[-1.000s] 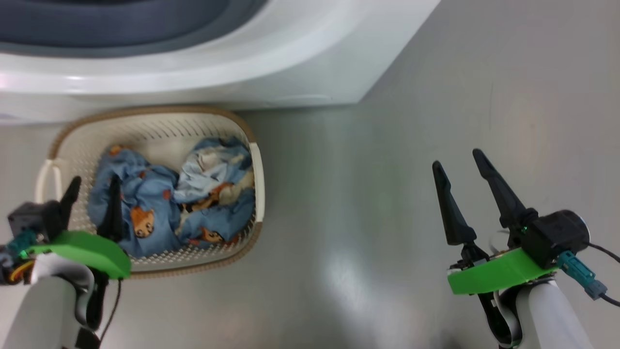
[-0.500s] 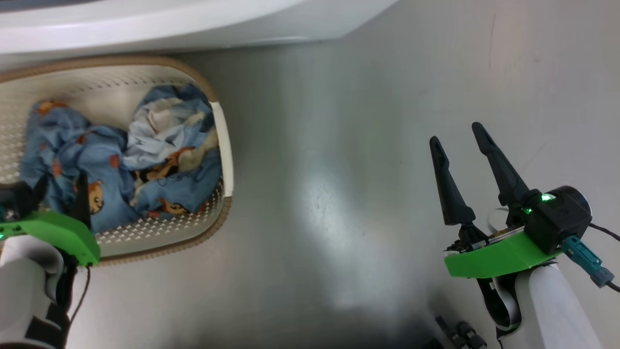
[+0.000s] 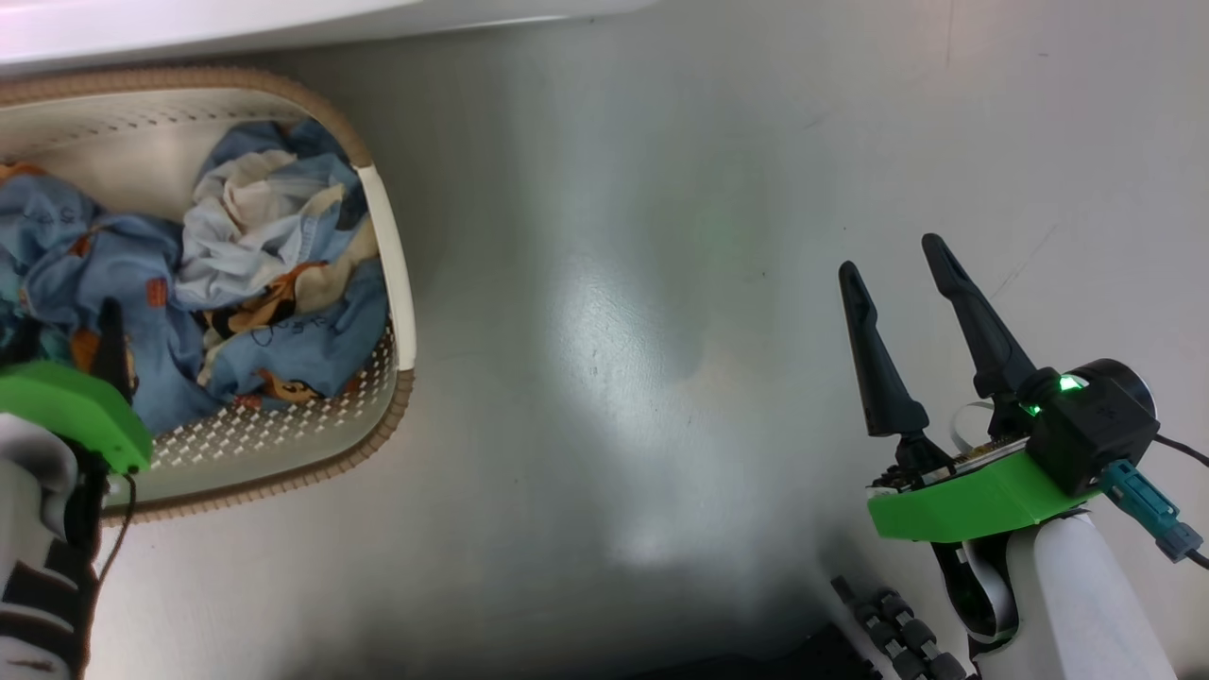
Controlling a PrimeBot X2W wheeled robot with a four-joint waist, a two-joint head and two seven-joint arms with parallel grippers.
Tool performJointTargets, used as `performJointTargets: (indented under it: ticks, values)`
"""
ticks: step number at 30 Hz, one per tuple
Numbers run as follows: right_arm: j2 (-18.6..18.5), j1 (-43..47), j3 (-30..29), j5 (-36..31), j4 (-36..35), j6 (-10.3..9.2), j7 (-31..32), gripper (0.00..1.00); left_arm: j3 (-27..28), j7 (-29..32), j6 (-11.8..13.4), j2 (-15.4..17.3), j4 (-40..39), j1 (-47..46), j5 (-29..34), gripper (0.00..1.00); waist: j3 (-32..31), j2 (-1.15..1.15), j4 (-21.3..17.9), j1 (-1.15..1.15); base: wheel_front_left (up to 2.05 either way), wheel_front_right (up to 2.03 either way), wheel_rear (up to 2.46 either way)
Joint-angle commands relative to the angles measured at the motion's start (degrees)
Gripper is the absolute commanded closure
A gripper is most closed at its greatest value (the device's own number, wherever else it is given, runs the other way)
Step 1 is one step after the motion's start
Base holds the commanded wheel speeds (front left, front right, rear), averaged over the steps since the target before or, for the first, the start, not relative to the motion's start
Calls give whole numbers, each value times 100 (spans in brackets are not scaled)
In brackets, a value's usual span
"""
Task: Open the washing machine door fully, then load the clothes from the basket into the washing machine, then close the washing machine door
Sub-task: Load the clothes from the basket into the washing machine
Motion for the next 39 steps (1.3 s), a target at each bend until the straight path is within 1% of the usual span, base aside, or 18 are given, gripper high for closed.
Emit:
performJointTargets:
  ticks: [1, 7, 15, 16, 18, 21, 29, 34, 39]
  values:
    - [14, 153, 144, 111, -132, 8, -27, 0, 87, -5, -7, 341, 48, 68, -80, 0, 52, 0, -23, 0, 0, 0, 0]
    - [14, 173, 123, 102, -180, 8, -27, 0, -84, 107, -7, 364, 157, -233, -316, 0, 194, 0, -53, 0, 0, 0, 0]
    - [14, 161, 113, 93, -197, 8, -27, 0, -335, 247, -7, 402, 342, -465, -437, 0, 256, 0, -39, 0, 0, 0, 0]
    - [14, 150, 118, 97, -186, 8, -27, 0, -358, 302, -7, 400, 394, -485, -454, 23, 247, 0, -39, 0, 0, 0, 0]
    - [14, 130, 125, 106, -168, 8, -27, 0, -409, 373, -7, 394, 465, -504, -480, 100, 217, 0, -41, 0, 0, 0, 0]
    - [14, 100, 118, 113, -130, 8, -27, 0, -505, 390, -7, 363, 524, -482, -553, 100, 89, 0, -35, 0, 0, 0, 0]
    - [14, 29, 64, 105, -57, 8, -27, 0, -716, 69, -7, 274, 363, -235, -632, 100, -399, 0, 18, 0, 0, 0, 0]
    - [14, 16, 73, 108, 44, 8, -27, 0, -755, -25, -7, 274, 77, 60, -657, 100, -793, 0, 72, 0, 0, 0, 0]
    - [14, 32, 86, 102, 123, 8, -27, 0, -495, -34, 70, 300, -634, 571, -645, 100, -1175, 0, 140, 0, 0, 0, 0]
